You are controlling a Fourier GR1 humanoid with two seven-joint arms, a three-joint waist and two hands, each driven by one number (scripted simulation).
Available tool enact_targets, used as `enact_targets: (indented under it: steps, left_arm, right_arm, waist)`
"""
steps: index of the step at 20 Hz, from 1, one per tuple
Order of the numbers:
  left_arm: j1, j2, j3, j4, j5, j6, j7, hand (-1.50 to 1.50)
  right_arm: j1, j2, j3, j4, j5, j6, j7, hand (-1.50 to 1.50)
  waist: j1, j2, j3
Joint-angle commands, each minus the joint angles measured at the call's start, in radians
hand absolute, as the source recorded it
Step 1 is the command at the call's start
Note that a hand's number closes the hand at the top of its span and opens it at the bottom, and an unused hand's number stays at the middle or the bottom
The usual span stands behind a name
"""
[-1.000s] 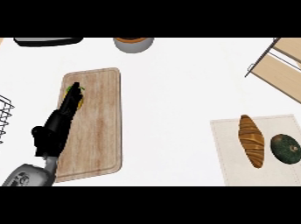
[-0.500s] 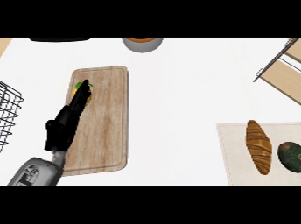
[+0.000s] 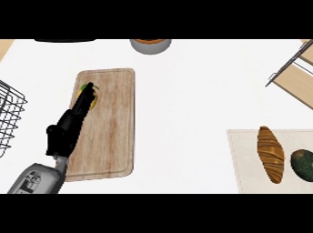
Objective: Pick the squash from the placemat and place it in the tiered shelf
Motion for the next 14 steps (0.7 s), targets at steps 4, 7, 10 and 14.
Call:
enact_targets:
  steps: [4,7,10,14]
  left_arm:
    - [0.012,-0.003,0.010,0.018,-0.020,0.000,-0.018,0.00]
    - [-0.001,-0.021,0.024,0.026,-0.014,-0.006,-0.015,0.00]
    - [0.022,-0.005,0.035,-0.008,-0.012,-0.043,-0.011,0.00]
    - [0.011,-0.029,0.043,-0.004,-0.063,-0.033,0.007,0.00]
  right_arm:
    - [0.092,-0.160,0.091,-0.186,0.165,0.053,0.299,-1.50]
    - [0.101,-0.193,0.085,-0.308,0.187,0.070,0.477,-1.50]
    - [0.044,-0.139,0.169,-0.386,0.278,0.041,0.585,-1.50]
    - [0.006,-0.114,0.085,-0.456,0.251,0.145,0.694,-1.50]
  waist:
    - [0.006,0.001,0.000]
    - [-0.001,-0.001,0.001]
    - [0.009,0.000,0.002]
    - [0.001,-0.001,0.003]
